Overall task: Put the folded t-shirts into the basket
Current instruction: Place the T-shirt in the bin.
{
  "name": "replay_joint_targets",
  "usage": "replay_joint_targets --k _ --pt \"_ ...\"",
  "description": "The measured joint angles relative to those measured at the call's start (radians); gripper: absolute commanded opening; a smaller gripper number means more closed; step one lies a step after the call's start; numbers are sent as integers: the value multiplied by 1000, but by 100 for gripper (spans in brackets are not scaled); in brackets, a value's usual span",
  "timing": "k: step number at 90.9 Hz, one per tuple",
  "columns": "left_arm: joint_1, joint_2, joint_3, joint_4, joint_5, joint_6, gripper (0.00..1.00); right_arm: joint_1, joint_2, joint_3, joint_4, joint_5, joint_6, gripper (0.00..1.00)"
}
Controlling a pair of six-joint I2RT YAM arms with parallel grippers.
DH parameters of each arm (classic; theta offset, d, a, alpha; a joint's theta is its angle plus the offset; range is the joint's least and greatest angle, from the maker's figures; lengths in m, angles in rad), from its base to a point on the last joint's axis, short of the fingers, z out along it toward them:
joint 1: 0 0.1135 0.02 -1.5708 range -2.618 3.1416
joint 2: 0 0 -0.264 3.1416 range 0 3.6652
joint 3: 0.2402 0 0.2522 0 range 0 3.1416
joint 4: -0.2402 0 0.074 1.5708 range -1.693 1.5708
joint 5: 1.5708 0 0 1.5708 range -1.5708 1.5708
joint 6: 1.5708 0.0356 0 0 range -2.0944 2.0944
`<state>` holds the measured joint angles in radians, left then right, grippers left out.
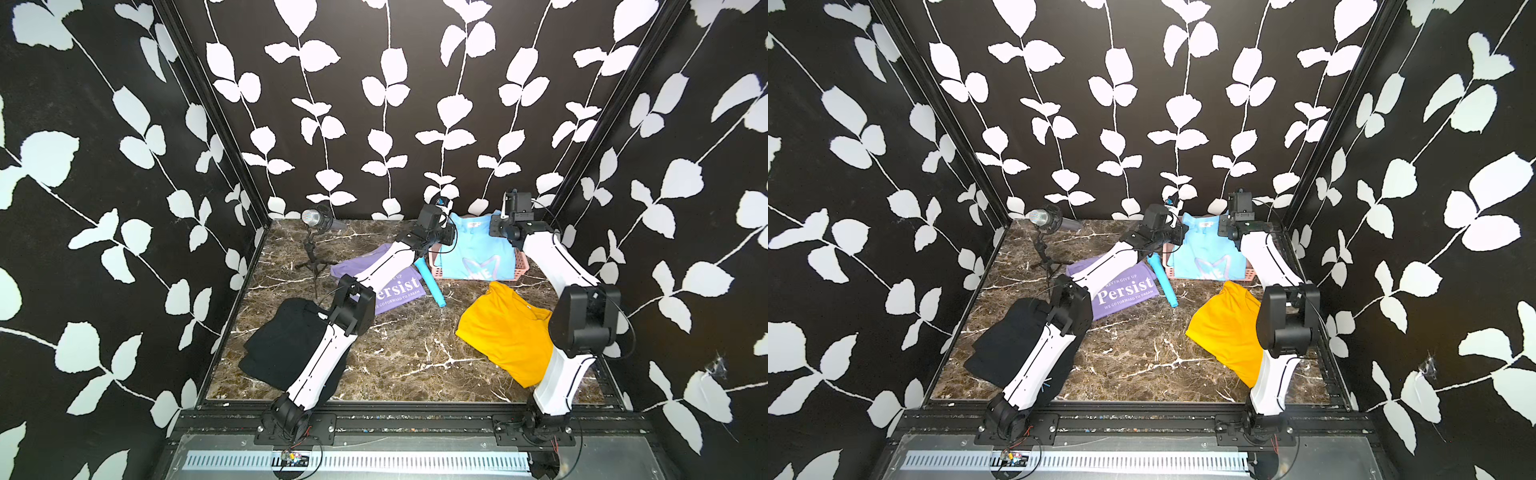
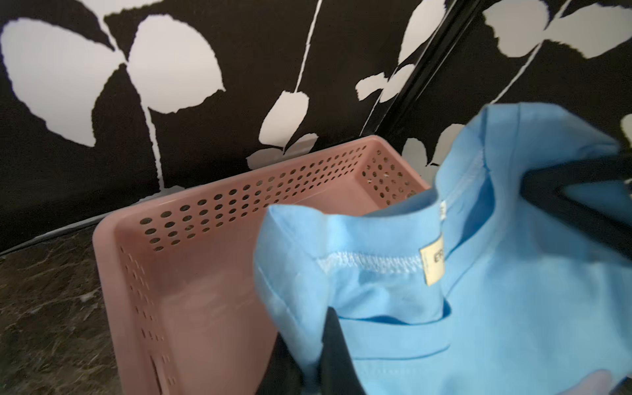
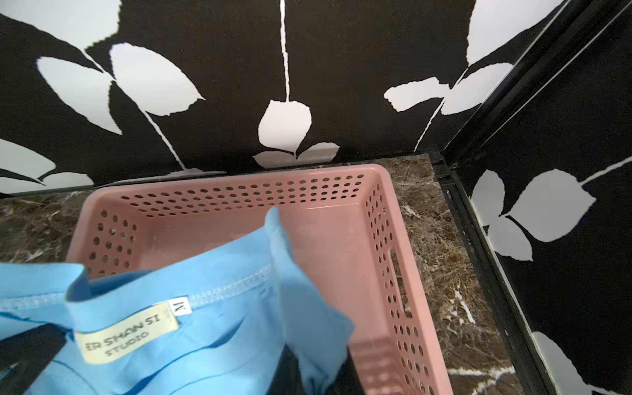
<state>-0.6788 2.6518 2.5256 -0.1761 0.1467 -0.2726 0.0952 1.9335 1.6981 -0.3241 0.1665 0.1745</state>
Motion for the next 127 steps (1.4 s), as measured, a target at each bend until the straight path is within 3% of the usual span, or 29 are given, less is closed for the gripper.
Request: replay_joint_targets --k 30,53,107,127 --pt "10 120 28 66 -26 126 0 0 178 40 103 21 -72 0" --pt "17 145 50 119 -26 151 0 -6 264 92 141 37 -116 0" --pt "19 190 77 234 -33 157 0 -18 294 110 166 36 -127 1" --pt "19 193 77 243 -34 141 2 -20 314 116 168 36 -126 7"
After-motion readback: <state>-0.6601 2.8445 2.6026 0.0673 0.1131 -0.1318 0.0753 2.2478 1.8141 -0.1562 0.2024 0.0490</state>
